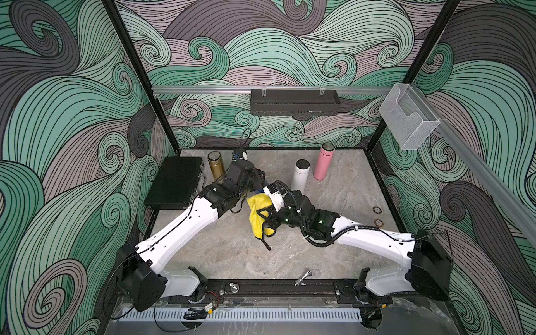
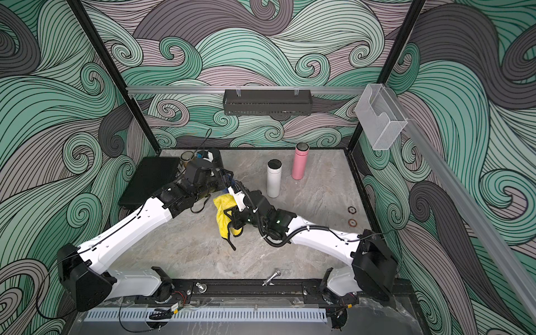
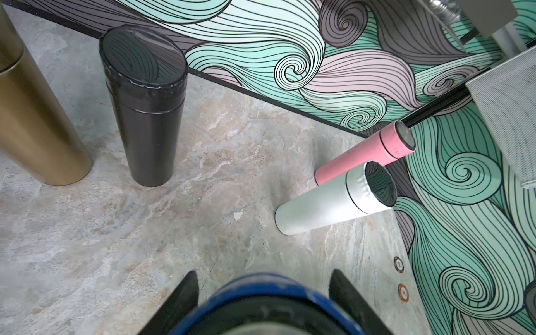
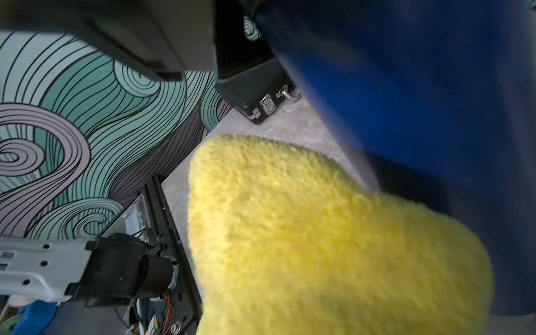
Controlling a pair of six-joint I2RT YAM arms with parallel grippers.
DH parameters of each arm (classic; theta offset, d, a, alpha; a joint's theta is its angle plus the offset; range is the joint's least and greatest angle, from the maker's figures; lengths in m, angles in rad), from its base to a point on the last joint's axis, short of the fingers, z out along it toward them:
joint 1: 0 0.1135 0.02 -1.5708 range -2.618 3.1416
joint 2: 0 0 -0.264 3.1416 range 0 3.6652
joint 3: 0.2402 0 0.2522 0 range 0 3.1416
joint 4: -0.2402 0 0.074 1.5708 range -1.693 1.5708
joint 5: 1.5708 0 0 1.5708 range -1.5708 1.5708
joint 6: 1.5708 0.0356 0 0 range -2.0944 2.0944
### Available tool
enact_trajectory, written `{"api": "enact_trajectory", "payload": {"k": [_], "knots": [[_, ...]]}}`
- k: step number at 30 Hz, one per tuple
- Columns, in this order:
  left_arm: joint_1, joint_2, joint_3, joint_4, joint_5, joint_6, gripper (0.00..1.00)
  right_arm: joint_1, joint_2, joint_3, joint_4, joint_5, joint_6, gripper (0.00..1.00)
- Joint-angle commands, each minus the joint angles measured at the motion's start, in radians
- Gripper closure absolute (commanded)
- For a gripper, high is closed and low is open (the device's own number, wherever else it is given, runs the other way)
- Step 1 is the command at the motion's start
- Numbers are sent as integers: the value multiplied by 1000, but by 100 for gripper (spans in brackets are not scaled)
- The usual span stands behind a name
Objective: Wipe the surface of the thermos
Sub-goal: Wipe the dirt from the surface of the thermos.
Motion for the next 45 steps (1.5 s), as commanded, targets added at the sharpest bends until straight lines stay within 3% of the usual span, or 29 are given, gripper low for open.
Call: {"api": "enact_trajectory", "payload": {"k": [1, 8, 13, 21, 35, 45], "knots": [[-10, -46, 4, 29, 43, -23, 100, -32, 8, -31, 111, 117, 12, 100], [-10, -71, -8, 39, 44, -50, 100, -55, -39, -159, 113, 197, 108, 100], [-10, -85, -24, 69, 48, -86, 100, -56, -52, -126, 83, 199, 101, 100], [-10, -48, -22, 94, 91, -121, 100, -56, -16, 52, 100, 127, 67, 100], [-8, -96, -30, 81, 59, -132, 100, -133, -23, -170, 117, 171, 235, 100], [-8, -124, -69, 108, -12, -273, 100, -62, 5, -64, 266, 153, 194, 100]]}}
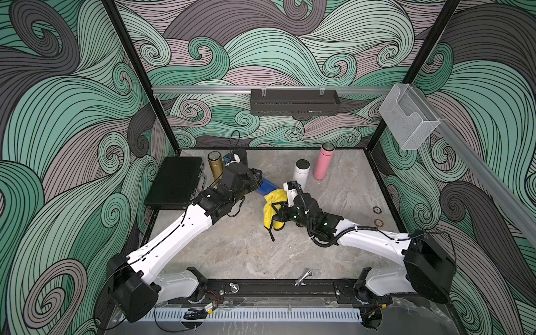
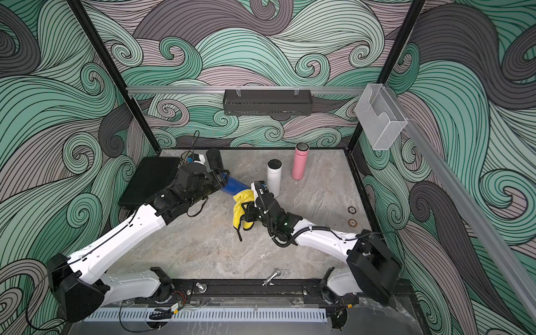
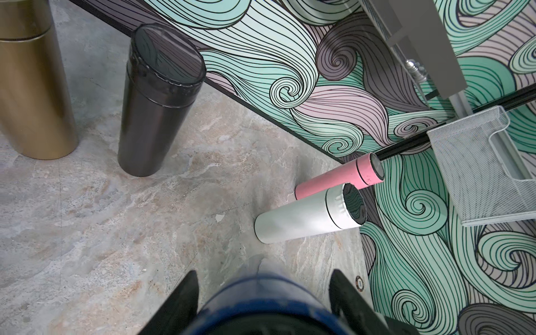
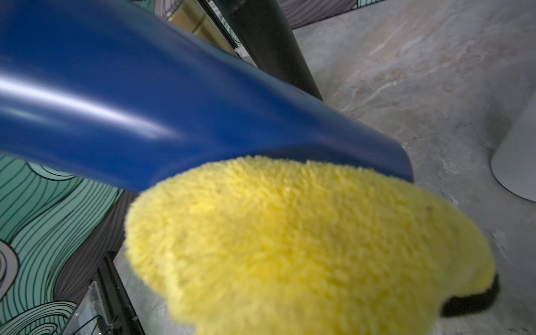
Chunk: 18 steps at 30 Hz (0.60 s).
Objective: Wipe the surface of the thermos
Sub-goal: Wipe the dirt from the surface of the thermos.
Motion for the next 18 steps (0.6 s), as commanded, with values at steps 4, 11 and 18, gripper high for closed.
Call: {"api": "enact_trajectory", "payload": {"k": [4, 11, 18], "knots": [[-11, -22, 25, 40, -3, -114, 100, 32, 76, 142, 139, 7, -8, 100], [-11, -2, 50, 48, 24, -69, 100, 30, 158, 152, 147, -30, 65, 100], [-6, -62, 16, 2, -36, 67, 100, -18, 67, 3, 84, -72, 150, 100]]}}
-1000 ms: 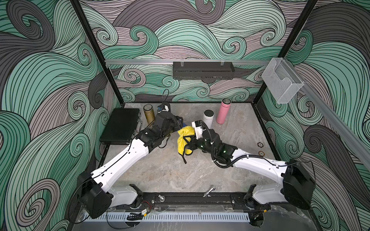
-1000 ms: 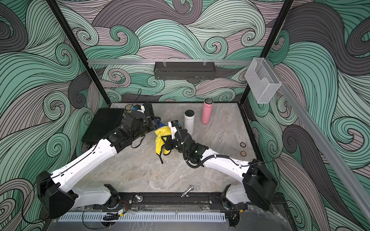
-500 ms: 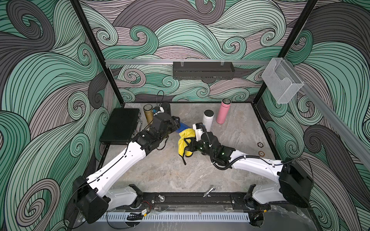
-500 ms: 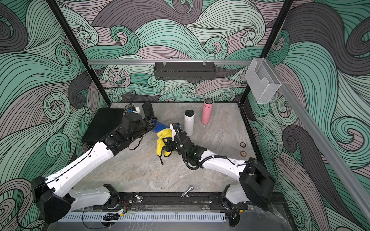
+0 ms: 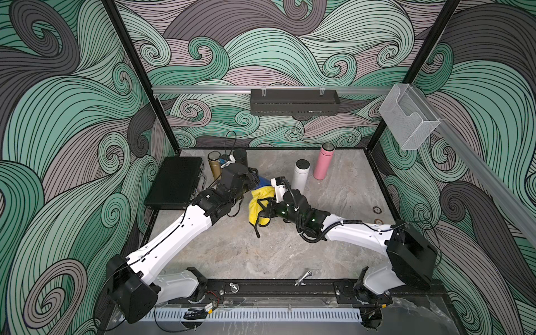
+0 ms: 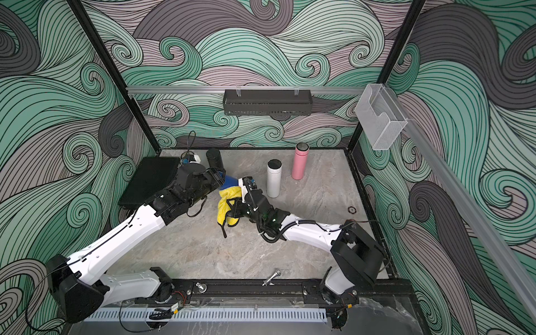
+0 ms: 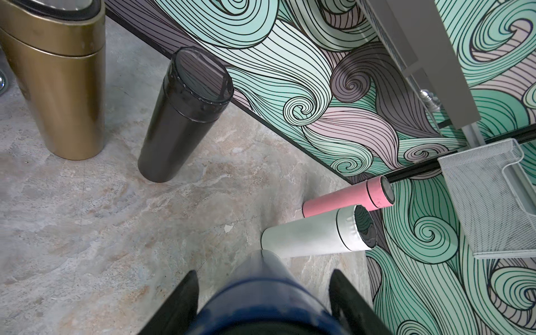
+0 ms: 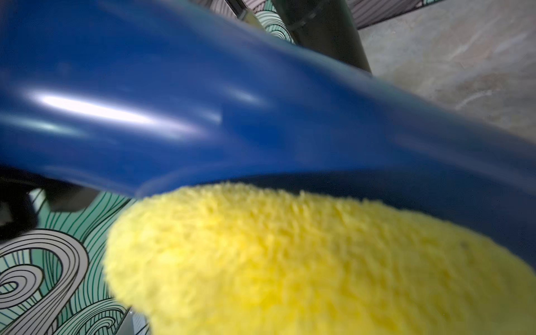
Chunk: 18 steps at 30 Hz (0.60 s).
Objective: Wipe the surface of the thermos
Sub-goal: Wipe the dirt from the surface of the thermos.
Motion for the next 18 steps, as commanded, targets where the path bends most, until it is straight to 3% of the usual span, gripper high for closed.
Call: {"api": "enact_trajectory", "payload": {"k": [1, 5, 8, 12, 15, 18], "knots": [[-12, -64, 12, 7, 22, 95, 100, -36, -72, -60, -43, -19, 61, 100], [-9, -73, 6, -49, 10, 200, 100, -46, -183, -65, -197, -13, 38, 100], [-7, -69, 6, -66, 81, 326, 100, -90, -274, -80, -246, -41, 67, 100], [-7, -87, -48, 7, 211, 478, 100, -180, -296, -19, -227, -242, 91, 100], [-7, -119, -105, 96, 259, 538, 100, -222, -215, 91, -236, -445, 115, 100], [-7, -115, -101, 94, 277, 585, 100, -222, -138, 145, -202, -555, 142, 100]]}}
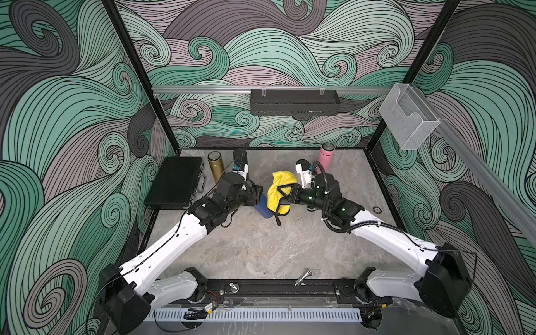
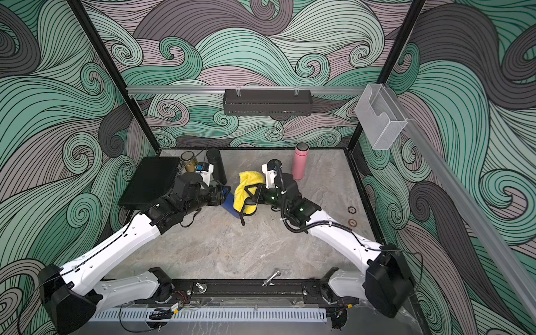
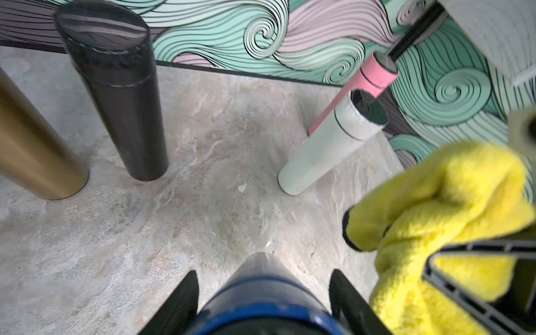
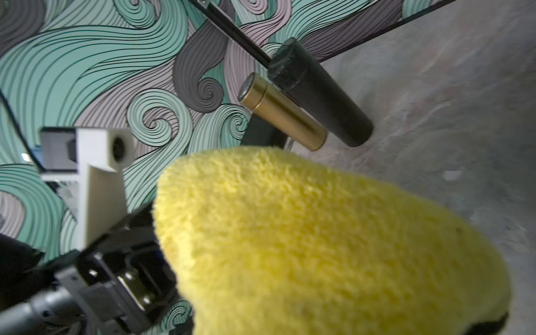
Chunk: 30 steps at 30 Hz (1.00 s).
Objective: Wipe the surface of the thermos
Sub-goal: Wipe the dirt from the surface of the thermos.
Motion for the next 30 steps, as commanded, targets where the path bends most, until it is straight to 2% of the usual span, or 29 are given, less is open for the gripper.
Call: {"api": "enact_trajectory", "payload": {"k": [1, 7, 16, 21, 25, 27, 30], "knots": [[-7, -29, 28, 111, 59, 111, 100, 7, 67, 34, 45, -214, 62, 100], [-7, -55, -24, 184, 82, 98, 100, 38, 152, -66, 209, -231, 156, 100], [-9, -117, -55, 214, 100, 118, 100, 58, 204, -223, 203, -159, 146, 100], [-13, -106, -83, 248, 133, 136, 100, 61, 138, -157, 110, -141, 64, 100], [-17, -69, -74, 255, 256, 188, 100, 61, 91, -70, 59, -162, -36, 100], [-21, -52, -78, 274, 314, 209, 100, 52, 89, -29, 49, -204, -74, 100], [-23, -59, -109, 318, 341, 225, 100, 34, 95, 5, 40, -304, -112, 100]]}}
